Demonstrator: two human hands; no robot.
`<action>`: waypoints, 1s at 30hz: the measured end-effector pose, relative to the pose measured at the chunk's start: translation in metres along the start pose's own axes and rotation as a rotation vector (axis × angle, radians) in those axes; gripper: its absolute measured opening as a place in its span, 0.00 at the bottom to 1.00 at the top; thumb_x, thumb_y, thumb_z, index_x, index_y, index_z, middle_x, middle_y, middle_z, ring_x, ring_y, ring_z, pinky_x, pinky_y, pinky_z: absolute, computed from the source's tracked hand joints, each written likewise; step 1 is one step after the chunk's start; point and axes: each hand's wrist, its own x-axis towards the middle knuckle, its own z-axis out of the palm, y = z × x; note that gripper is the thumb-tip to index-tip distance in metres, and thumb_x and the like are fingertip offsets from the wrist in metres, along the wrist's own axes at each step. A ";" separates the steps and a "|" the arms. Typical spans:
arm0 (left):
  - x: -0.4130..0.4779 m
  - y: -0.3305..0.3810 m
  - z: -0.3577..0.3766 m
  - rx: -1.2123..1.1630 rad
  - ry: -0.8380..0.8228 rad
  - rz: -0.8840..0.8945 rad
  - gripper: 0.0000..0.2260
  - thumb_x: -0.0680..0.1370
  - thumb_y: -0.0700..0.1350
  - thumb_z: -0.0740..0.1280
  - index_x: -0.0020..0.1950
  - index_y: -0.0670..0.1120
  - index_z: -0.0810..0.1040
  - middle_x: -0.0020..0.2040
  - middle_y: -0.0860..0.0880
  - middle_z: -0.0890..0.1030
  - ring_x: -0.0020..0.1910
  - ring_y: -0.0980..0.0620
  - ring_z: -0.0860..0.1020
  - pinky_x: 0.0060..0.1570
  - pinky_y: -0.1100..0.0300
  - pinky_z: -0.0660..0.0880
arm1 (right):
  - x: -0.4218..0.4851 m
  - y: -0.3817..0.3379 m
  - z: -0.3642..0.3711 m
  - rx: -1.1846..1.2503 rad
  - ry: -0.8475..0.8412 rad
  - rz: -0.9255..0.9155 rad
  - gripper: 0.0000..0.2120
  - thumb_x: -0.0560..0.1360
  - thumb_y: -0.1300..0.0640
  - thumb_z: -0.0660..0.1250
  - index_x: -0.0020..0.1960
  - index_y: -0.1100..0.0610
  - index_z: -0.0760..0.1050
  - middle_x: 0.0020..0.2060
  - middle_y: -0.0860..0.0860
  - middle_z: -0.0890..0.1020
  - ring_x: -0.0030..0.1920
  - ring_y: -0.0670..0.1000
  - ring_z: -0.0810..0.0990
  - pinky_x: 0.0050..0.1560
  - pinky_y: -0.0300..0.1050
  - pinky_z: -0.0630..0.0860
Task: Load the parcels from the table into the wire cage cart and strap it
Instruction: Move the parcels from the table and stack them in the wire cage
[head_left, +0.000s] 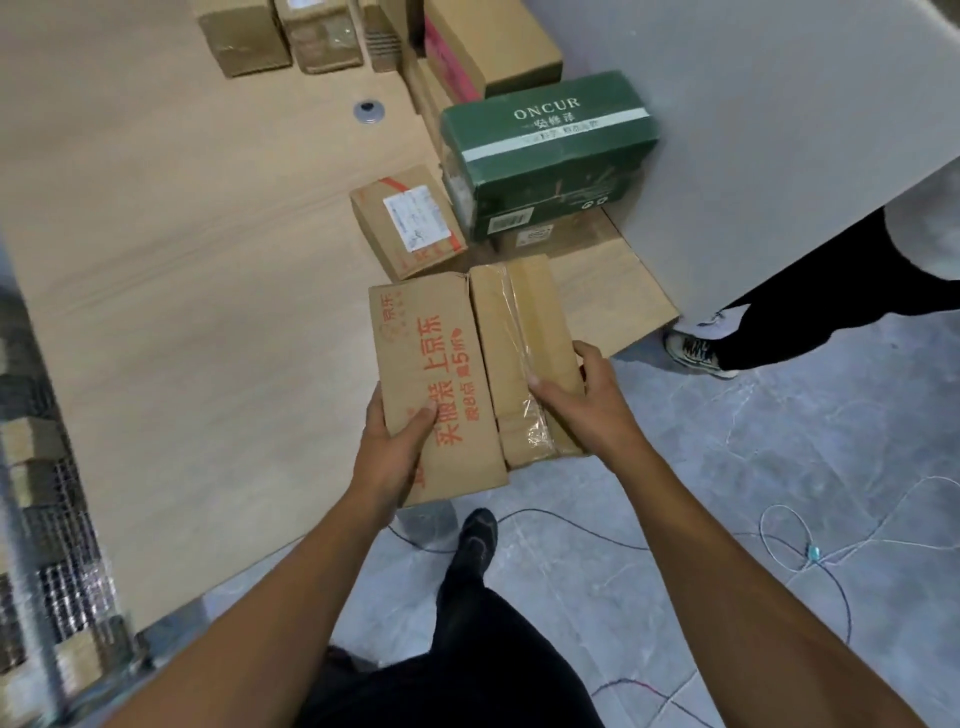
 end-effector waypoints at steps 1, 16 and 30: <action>-0.006 -0.002 -0.012 -0.001 -0.002 -0.003 0.28 0.79 0.52 0.73 0.76 0.56 0.66 0.62 0.51 0.84 0.57 0.47 0.85 0.58 0.39 0.82 | -0.008 -0.002 0.008 0.013 -0.017 -0.008 0.43 0.64 0.29 0.73 0.74 0.40 0.65 0.65 0.48 0.72 0.64 0.49 0.77 0.67 0.53 0.77; -0.152 -0.053 -0.286 -0.240 0.270 0.164 0.29 0.69 0.66 0.78 0.67 0.67 0.71 0.60 0.55 0.85 0.57 0.51 0.86 0.57 0.42 0.82 | -0.145 -0.119 0.240 -0.065 -0.334 -0.325 0.43 0.67 0.32 0.75 0.78 0.35 0.62 0.71 0.46 0.71 0.69 0.45 0.75 0.72 0.53 0.73; -0.273 -0.104 -0.501 -0.471 0.823 0.144 0.30 0.74 0.58 0.78 0.73 0.57 0.70 0.57 0.57 0.86 0.53 0.56 0.86 0.48 0.55 0.83 | -0.239 -0.211 0.498 -0.183 -0.755 -0.490 0.35 0.68 0.30 0.71 0.71 0.21 0.60 0.64 0.35 0.70 0.65 0.41 0.75 0.71 0.59 0.74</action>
